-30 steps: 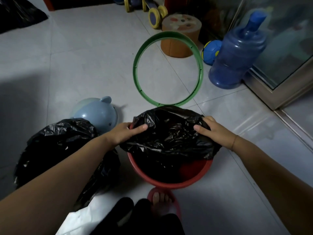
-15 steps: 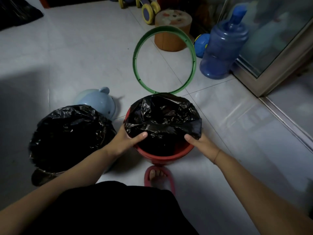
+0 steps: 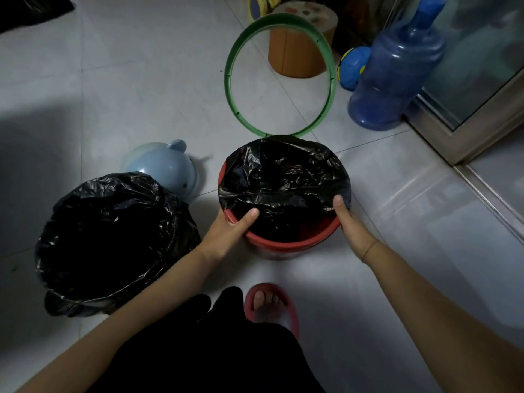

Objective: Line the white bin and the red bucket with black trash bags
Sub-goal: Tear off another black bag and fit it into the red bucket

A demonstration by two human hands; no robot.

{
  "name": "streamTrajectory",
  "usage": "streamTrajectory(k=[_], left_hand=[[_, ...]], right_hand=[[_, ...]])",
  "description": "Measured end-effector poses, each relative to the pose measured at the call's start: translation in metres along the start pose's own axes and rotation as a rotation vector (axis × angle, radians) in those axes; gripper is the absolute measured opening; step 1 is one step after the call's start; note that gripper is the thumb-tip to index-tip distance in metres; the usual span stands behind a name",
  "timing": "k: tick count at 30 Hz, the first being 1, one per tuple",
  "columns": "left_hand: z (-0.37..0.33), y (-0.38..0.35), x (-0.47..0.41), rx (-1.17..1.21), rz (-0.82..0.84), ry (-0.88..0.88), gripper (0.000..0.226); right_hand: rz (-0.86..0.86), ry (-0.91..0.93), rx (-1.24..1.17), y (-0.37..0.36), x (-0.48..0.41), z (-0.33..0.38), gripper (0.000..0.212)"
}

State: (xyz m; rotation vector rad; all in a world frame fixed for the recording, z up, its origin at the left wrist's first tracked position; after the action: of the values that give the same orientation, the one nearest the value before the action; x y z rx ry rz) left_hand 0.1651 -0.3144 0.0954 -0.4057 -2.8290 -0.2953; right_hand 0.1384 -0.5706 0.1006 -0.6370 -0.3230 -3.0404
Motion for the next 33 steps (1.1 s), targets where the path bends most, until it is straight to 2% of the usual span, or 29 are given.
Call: streamTrajectory(k=[2,4,6,8,10,12,15,18,20,22,27,30,33], left_hand=[[0.001,0.000,-0.001,0.026,0.045,0.031,0.077],[0.002,0.000,0.003,0.056,0.062,0.067,0.079],[0.002,-0.001,0.009,0.070,-0.026,0.083,0.091],[0.002,-0.001,0.013,0.061,-0.147,0.078,0.111],[-0.001,0.002,0.016,-0.141,-0.263,0.032,0.130],[-0.010,0.007,0.018,-0.429,-0.335,-0.090,0.136],[-0.028,0.013,0.013,-0.794,-0.240,-0.298,0.135],[-0.041,0.020,0.000,-1.026,-0.080,-0.337,0.138],[-0.042,0.020,-0.002,-1.069,0.000,-0.318,0.131],[-0.039,0.018,0.001,-1.065,0.023,-0.328,0.115],[-0.035,0.014,0.006,-0.950,-0.011,-0.356,0.090],[-0.035,0.012,0.007,-0.918,-0.028,-0.392,0.082],[-0.033,0.007,0.012,-0.886,-0.047,-0.441,0.073]], right_hand=[[0.036,0.001,0.029,0.002,0.003,-0.001,0.108],[0.056,0.000,0.041,0.006,0.001,0.001,0.095],[0.040,0.021,0.062,0.011,0.000,0.001,0.086],[0.007,0.040,0.107,0.018,0.002,-0.002,0.103],[-0.021,0.044,0.162,0.025,0.007,-0.003,0.128],[-0.055,0.103,0.273,0.035,0.009,0.000,0.136],[-0.085,0.251,0.539,0.050,0.008,0.015,0.130],[0.030,0.315,0.781,0.052,0.006,0.034,0.120],[0.104,0.320,0.923,0.050,0.003,0.041,0.111],[0.112,0.335,1.007,0.047,0.001,0.040,0.098],[-0.039,0.425,1.004,0.042,0.004,0.041,0.077],[-0.051,0.479,0.981,0.036,0.007,0.045,0.075],[0.019,0.477,0.966,0.025,0.010,0.047,0.084]])
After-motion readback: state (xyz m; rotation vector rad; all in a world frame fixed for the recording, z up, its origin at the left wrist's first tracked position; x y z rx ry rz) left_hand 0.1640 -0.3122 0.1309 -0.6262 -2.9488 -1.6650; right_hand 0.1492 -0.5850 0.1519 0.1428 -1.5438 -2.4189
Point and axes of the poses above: each hand's wrist, its own x-axis away from the middle knuckle, its own y-axis out of the back of the hand, z = x × y, the point moved 2 cm from there along -x, towards the middle knuckle, and after that the axes turned 1 degree about z, right-handed, at the moved point
